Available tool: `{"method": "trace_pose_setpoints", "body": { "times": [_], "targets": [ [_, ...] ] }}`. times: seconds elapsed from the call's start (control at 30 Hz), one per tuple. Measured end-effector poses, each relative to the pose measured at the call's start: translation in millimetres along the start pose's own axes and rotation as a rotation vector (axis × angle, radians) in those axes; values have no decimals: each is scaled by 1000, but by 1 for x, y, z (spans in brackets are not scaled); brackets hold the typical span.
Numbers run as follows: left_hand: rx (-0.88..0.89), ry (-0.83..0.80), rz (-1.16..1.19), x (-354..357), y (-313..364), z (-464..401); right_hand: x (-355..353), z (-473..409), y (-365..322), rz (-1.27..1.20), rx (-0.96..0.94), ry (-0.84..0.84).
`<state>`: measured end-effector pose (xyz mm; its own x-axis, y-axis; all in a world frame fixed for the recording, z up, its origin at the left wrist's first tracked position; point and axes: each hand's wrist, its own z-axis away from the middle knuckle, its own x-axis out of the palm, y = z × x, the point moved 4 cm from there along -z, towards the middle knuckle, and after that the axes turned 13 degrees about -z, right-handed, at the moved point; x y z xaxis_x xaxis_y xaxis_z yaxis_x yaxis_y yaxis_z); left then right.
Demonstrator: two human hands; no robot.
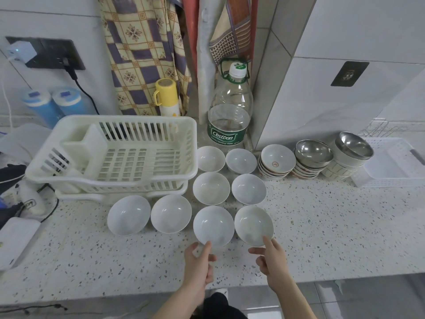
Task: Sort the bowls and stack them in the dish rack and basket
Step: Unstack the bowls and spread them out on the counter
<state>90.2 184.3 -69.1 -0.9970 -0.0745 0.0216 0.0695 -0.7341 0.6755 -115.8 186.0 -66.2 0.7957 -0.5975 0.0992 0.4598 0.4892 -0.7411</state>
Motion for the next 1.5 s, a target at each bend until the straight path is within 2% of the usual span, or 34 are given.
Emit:
{"method": "trace_pose_setpoints", "body": {
  "times": [0.13, 0.23, 0.43, 0.63, 0.73, 0.83, 0.97, 1.07, 1.23, 1.33, 1.5],
  "targets": [
    [7, 15, -44, 7, -9, 14, -13, 1, 2, 43, 82, 21],
    [90, 5, -36, 18, -2, 24, -26, -1, -2, 30, 82, 44],
    [320, -40, -43, 66, 48, 33, -53, -20, -42, 55, -22, 67],
    [400, -28, -77, 135, 99, 8, -92, -57, -96, 22, -46, 78],
    [392, -4, -114, 166, 119, -13, -112, -74, -117, 15, -44, 71],
    [320, -16, -280, 195, 134, -39, -121, -90, -133, 24, -17, 49],
    [247, 46, -455, 219, 154, -71, -108, -105, -153, 51, 2, -37],
    [196, 105, -464, 228, 167, -89, -89, -115, -165, 75, 23, -106],
    [282, 119, -457, 236, 179, -103, -63, -126, -174, 73, 29, -191],
    [312, 102, -486, 236, 181, -107, -58, -132, -172, 49, 40, -181],
    [259, 70, -510, 235, 182, -114, -54, -139, -166, 37, 69, -166]
  ]
}}
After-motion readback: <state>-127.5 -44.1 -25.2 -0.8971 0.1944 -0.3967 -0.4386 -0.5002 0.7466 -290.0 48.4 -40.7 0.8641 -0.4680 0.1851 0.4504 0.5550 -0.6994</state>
